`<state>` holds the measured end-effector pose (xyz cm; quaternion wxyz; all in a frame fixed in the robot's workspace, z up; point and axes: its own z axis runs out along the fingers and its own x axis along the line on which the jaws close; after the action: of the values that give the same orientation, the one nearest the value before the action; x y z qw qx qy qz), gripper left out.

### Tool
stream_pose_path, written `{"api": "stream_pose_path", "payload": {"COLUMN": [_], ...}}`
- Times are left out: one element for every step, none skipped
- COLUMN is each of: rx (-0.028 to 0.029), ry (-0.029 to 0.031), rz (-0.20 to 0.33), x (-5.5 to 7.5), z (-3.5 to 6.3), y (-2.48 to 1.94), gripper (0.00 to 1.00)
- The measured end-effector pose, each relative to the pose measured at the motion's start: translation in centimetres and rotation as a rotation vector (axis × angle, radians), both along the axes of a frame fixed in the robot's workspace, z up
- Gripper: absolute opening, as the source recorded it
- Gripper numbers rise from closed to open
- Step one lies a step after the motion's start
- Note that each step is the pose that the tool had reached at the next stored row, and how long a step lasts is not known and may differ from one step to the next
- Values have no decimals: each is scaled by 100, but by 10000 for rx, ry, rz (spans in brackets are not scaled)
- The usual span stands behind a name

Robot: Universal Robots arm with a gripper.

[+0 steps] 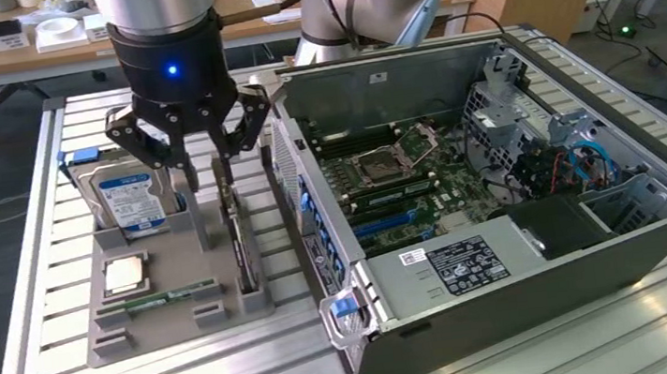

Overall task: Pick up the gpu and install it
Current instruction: 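Pick up the gpu and move the gpu toward the slot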

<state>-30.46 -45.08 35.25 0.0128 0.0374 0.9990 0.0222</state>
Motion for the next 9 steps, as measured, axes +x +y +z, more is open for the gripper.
{"api": "stream_pose_path", "payload": {"rx": [0, -1, -1, -1, -1, -1, 0, -1, -1], "ry": [0, 1, 1, 0, 1, 1, 0, 0, 0], "rz": [-1, 0, 0, 0, -1, -1, 0, 0, 0], "x": [0, 0, 0, 0, 0, 0, 0, 0, 0], "z": [-18, -34, -50, -68, -85, -100, -115, -128, -139], "y": [0, 0, 0, 0, 0, 0, 0, 0, 0], "gripper": [42, 42, 42, 42, 42, 42, 42, 42, 42]}}
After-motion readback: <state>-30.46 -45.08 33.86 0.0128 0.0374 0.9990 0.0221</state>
